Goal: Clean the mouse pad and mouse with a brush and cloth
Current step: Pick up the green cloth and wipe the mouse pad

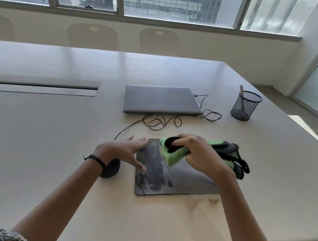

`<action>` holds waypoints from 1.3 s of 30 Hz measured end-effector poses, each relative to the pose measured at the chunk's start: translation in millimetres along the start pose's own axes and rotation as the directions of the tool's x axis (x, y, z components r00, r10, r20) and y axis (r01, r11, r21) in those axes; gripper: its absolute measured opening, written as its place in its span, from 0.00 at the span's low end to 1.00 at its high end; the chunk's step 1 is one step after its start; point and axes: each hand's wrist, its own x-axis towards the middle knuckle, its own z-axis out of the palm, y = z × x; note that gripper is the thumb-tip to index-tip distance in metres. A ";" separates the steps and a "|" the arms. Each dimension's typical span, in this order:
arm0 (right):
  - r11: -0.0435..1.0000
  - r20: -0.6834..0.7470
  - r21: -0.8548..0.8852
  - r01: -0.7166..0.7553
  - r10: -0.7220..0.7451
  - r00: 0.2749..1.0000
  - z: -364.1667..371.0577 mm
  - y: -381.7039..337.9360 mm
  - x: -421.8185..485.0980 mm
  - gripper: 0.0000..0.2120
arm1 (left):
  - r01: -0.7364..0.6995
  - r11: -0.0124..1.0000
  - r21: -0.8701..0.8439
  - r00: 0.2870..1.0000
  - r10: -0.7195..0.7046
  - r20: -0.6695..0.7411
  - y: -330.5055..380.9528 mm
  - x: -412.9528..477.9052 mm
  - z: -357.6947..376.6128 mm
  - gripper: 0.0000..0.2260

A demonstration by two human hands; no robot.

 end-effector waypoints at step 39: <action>0.978 -0.015 -0.035 -0.206 0.205 0.979 23.7 -8.9 68.8 0.17 | 0.062 0.957 0.282 0.998 -0.058 -0.021 8.0 0.1 5.7 0.51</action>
